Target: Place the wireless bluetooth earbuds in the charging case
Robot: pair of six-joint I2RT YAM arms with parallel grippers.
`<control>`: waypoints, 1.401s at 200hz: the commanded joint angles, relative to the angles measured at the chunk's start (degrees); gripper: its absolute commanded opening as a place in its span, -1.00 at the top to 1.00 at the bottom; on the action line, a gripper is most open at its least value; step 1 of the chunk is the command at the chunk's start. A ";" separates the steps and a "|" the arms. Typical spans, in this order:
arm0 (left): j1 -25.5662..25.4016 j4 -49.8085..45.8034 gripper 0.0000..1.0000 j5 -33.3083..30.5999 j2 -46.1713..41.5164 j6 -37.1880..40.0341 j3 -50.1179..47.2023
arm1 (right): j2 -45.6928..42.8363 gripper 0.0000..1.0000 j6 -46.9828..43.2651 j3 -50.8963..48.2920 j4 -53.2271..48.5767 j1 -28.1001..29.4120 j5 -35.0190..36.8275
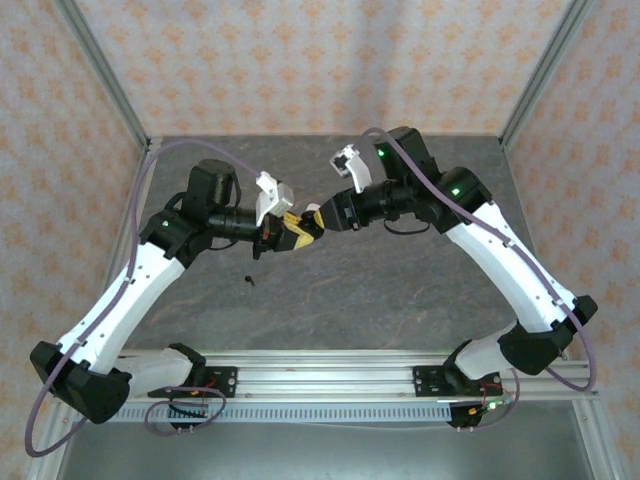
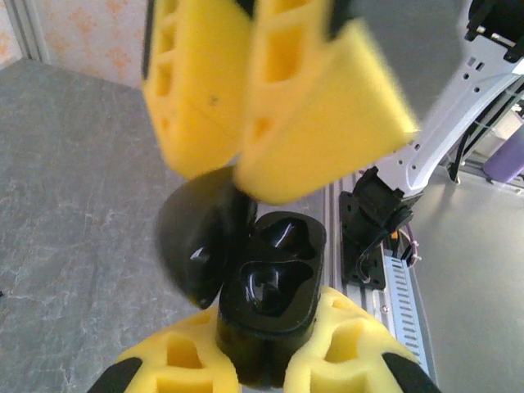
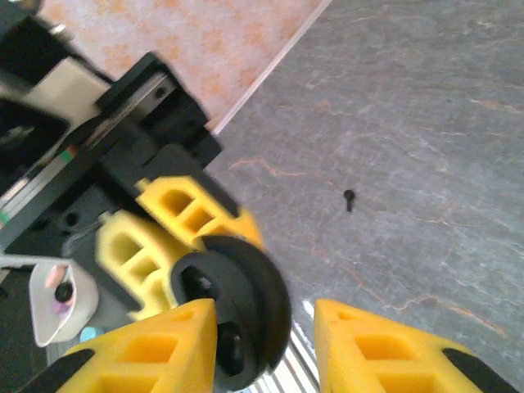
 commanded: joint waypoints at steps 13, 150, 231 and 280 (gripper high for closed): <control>-0.21 5.47 1.00 -0.82 -2.85 -1.51 -0.89 | 0.77 0.27 2.39 -1.49 0.69 -0.95 4.23; 2.50 3.96 1.00 -23.55 -15.78 -4.71 -9.65 | -4.67 0.26 22.01 -20.13 24.18 -4.98 8.39; 2.59 -9.27 1.00 -34.80 -30.29 -7.03 -11.01 | 30.88 0.34 20.44 -3.66 22.01 10.73 10.10; 2.59 -12.70 1.00 -37.83 -36.78 -11.68 -12.73 | 51.29 0.35 19.30 20.31 6.68 15.47 20.48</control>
